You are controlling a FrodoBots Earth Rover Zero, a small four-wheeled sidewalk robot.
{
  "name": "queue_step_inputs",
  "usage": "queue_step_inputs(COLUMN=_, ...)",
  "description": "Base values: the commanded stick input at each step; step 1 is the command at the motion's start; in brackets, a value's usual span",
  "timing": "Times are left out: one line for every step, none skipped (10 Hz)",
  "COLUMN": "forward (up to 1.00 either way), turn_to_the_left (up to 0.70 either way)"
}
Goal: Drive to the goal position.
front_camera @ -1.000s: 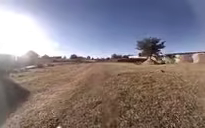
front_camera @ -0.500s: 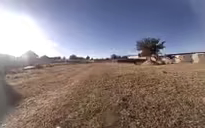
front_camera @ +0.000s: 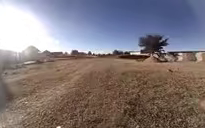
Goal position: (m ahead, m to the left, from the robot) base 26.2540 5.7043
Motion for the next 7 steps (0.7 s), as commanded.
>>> queue_step_inputs(forward=0.50, turn_to_the_left=0.00)
queue_step_inputs(forward=0.50, turn_to_the_left=0.00)
queue_step_inputs(forward=0.50, turn_to_the_left=0.00)
queue_step_inputs(forward=0.50, turn_to_the_left=0.00)
queue_step_inputs(forward=0.50, turn_to_the_left=0.00)
queue_step_inputs(forward=0.50, turn_to_the_left=0.00)
queue_step_inputs(forward=0.50, turn_to_the_left=0.00)
